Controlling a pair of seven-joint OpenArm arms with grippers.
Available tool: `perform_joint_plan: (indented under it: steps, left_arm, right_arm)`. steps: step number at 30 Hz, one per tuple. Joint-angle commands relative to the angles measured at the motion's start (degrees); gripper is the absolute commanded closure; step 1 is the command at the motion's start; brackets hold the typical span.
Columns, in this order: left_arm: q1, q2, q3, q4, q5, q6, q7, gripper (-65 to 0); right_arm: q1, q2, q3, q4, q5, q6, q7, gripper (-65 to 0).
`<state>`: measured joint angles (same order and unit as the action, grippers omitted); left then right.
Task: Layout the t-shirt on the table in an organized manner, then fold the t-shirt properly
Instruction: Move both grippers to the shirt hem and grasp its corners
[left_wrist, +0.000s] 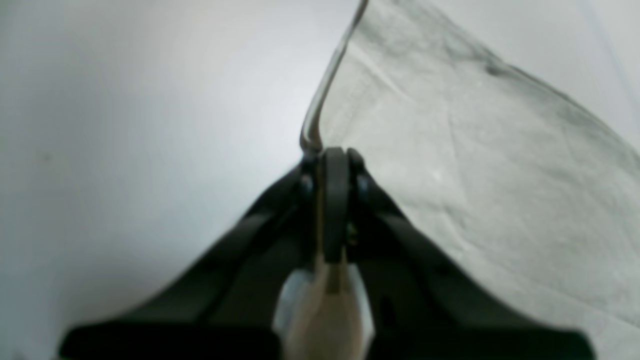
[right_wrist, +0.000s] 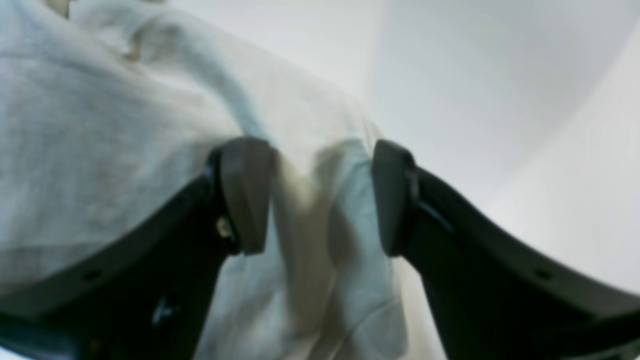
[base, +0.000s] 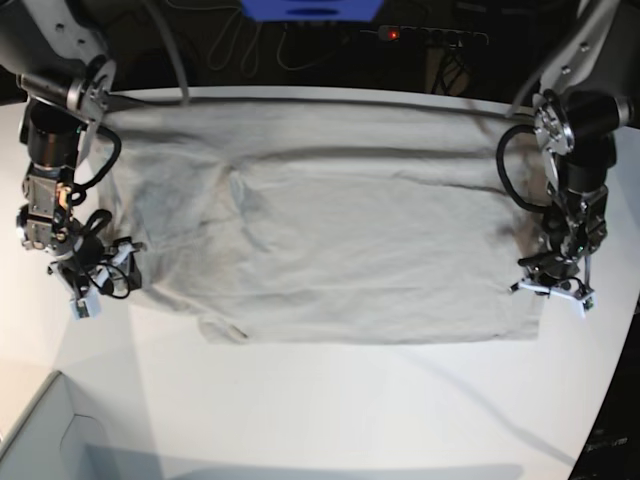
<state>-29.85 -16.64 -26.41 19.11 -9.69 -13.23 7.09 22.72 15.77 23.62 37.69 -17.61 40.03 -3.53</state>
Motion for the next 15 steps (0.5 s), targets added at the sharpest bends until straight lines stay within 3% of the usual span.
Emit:
perform_joint_plan:
  steps: [1,6,8,12,15]
  left_arm:
    - [-0.88,-0.54,0.00,0.36,-0.20,-0.08,0.60,0.0]
    - [-0.88,-0.54,0.00,0.45,-0.11,-0.08,0.51,0.0]
    - [-0.88,-0.63,0.00,0.45,-0.02,-0.08,0.51,0.0]
    - [-0.88,-0.81,-0.09,0.89,-0.46,-0.08,0.60,0.0]
    - [-1.14,-0.72,-0.36,1.50,-0.72,-0.17,0.86,0.0]
  right_arm:
    - [1.85,0.71,0.08,-0.73,0.59,-0.03,1.64,-33.1]
    - [2.20,1.42,-0.01,-4.15,0.59,-0.03,2.08,-30.4]
    - [2.11,1.42,-0.01,-4.15,0.59,-0.03,2.08,-22.7]
    - [2.47,1.42,0.34,-3.89,0.59,-0.03,2.08,0.0]
    - [1.85,1.59,0.43,-0.11,0.59,-0.03,2.08,0.0]
